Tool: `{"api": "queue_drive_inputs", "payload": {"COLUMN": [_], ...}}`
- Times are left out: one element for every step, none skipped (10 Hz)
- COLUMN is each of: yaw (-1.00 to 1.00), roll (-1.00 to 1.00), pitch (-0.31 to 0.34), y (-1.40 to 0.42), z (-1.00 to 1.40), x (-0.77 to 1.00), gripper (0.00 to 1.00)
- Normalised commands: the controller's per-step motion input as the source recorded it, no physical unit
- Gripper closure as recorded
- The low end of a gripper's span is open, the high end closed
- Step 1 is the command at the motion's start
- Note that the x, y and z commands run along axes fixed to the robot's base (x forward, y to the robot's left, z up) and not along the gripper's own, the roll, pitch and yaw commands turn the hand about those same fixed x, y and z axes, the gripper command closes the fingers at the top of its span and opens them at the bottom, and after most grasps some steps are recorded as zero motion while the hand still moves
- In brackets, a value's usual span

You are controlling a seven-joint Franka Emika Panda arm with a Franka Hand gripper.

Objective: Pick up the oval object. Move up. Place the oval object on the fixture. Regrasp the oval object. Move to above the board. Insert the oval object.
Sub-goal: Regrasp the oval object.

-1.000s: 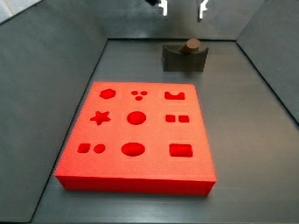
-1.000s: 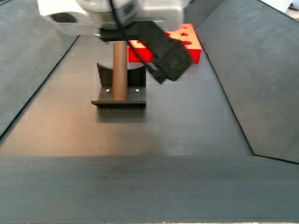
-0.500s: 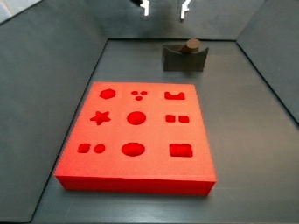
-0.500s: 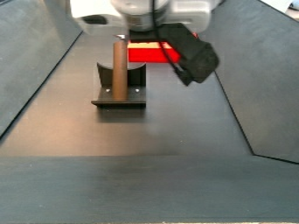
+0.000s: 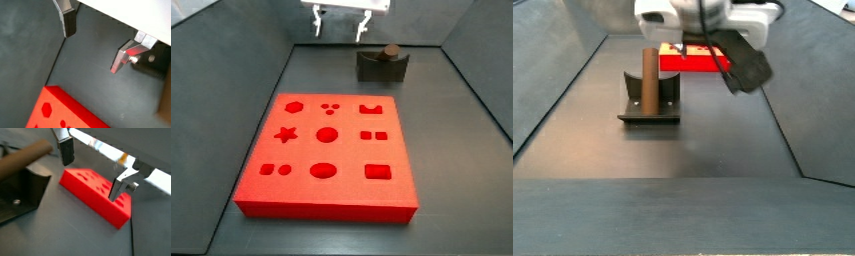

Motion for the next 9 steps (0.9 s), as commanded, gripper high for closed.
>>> {"api": "queue_drive_inputs", "payload": {"yaw": [-0.94,-0.95,-0.95,-0.95,-0.96,-0.96,-0.96,-0.97,-0.97], "roll": [1.00,1.00,1.00,1.00,1.00,1.00,1.00,1.00,1.00], "pitch": [-0.124,-0.152,-0.174,-0.188,-0.219,-0.229,-0.247,-0.256,-0.263], "y": [-0.61,-0.33,-0.12,-0.05,-0.04,-0.04,-0.02,-0.01,-0.02], "z": [-0.13,-0.06,-0.03,-0.01,-0.01,-0.01,0.00,0.00,-0.01], "x": [-0.06,-0.05,-0.04,-0.04,-0.03,-0.03,-0.04,-0.04,-0.04], "gripper": [0.00,0.00,0.00,0.00,0.00,0.00,0.00,0.00,0.00]}}
